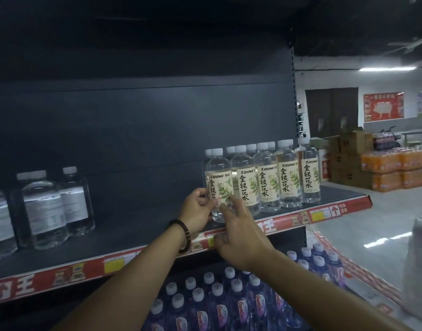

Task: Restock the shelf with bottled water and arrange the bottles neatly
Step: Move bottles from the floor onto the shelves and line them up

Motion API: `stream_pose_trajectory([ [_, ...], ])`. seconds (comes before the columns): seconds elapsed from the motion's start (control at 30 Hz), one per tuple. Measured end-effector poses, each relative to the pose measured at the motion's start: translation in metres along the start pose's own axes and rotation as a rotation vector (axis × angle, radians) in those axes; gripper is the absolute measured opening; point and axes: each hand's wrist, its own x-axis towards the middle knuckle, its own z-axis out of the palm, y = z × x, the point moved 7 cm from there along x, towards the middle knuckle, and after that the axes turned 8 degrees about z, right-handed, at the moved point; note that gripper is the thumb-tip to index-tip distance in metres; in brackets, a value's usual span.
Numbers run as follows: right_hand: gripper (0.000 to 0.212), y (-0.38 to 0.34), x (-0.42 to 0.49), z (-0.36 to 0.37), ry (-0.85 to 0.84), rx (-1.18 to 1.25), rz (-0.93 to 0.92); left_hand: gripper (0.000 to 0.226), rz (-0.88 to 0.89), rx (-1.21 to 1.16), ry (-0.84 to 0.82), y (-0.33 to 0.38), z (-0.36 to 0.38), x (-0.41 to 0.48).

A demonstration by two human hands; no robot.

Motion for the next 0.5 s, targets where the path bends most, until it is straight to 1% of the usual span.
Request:
stream_pose_trajectory([
  [0.3, 0.075, 0.005, 0.000, -0.002, -0.002, -0.016, 0.014, 0.029, 0.020, 0.002, 0.004, 0.001, 0.000, -0.001],
  [0.37, 0.069, 0.000, -0.002, -0.005, 0.041, -0.019, 0.000, 0.027, 0.036, 0.038, -0.001, 0.002, -0.003, -0.004],
  [0.43, 0.059, -0.012, -0.001, -0.007, 0.092, 0.000, -0.029, 0.026, 0.071, 0.110, 0.018, 0.003, -0.018, -0.006],
  [0.5, 0.051, -0.029, 0.003, -0.003, 0.081, 0.060, -0.048, 0.023, 0.107, 0.189, 0.047, 0.004, -0.045, -0.010],
])
